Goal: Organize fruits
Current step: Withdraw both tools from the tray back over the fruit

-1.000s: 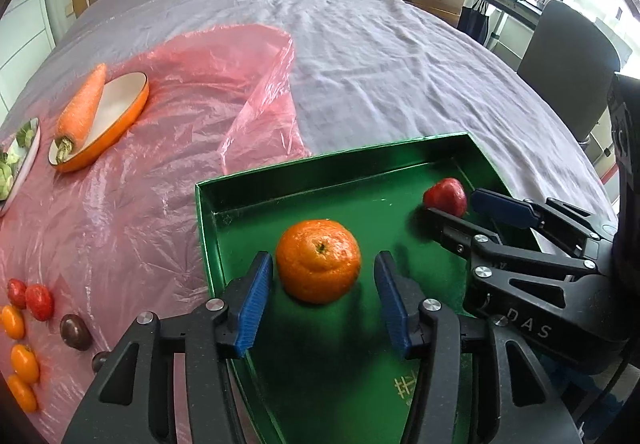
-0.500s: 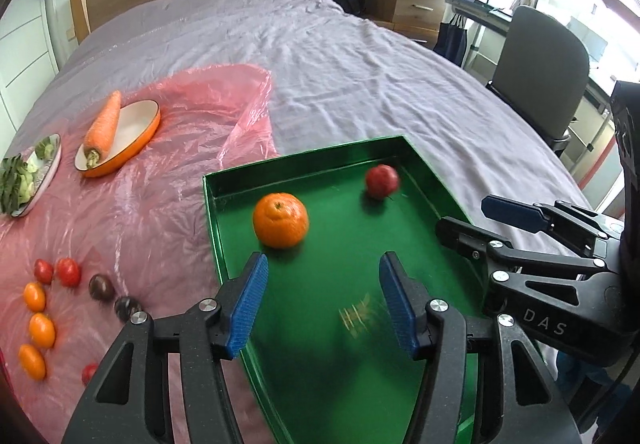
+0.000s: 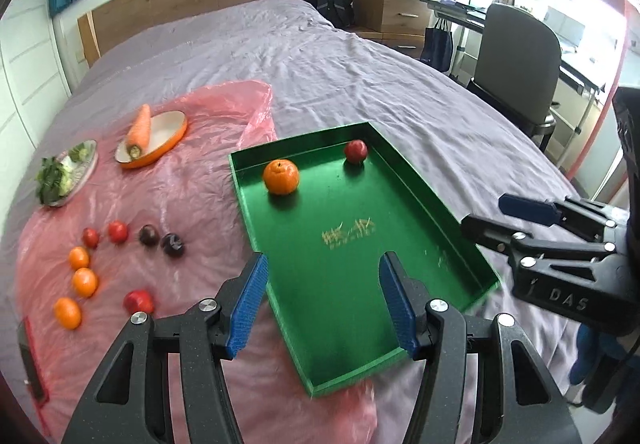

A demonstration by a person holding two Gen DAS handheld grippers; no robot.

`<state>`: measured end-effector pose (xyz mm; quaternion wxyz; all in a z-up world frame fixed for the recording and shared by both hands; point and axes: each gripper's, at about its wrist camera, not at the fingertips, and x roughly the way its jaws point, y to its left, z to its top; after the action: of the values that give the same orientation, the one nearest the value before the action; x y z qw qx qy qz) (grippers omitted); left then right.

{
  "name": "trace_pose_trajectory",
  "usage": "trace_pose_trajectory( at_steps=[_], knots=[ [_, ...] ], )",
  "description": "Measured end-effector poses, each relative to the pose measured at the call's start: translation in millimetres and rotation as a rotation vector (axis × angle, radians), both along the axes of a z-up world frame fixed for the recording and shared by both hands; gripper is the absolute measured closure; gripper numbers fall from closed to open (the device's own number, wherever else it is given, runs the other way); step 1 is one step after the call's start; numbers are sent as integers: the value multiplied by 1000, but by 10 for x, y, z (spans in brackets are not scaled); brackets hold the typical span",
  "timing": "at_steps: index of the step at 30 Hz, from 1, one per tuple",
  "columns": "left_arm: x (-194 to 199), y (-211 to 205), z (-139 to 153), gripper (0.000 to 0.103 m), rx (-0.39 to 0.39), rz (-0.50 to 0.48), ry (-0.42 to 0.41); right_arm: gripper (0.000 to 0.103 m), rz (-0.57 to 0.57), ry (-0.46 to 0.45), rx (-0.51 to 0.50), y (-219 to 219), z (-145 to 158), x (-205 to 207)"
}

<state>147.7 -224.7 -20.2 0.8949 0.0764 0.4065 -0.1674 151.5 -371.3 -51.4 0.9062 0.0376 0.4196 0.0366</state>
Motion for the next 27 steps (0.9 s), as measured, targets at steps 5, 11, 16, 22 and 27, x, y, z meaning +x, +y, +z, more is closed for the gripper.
trace_pose_trajectory(
  at_steps=[5, 11, 16, 22, 27],
  knots=[
    [-307, 94, 80, 51, 26, 8, -21, 3, 4, -20, 8, 59, 115, -359],
    [-651, 280, 108, 51, 46, 22, -41, 3, 14, -40, 23, 159, 184, -737],
    [-850, 484, 89, 51, 62, 55, -48, 3, 36, -38, 25, 283, 153, -957],
    [-996, 718, 133, 51, 71, 98, -74, 3, 59, -40, 40, 457, 115, -1152],
    [-1110, 923, 156, 51, 71, 138, -90, 3, 80, -40, 44, 594, 103, -1269]
  ],
)
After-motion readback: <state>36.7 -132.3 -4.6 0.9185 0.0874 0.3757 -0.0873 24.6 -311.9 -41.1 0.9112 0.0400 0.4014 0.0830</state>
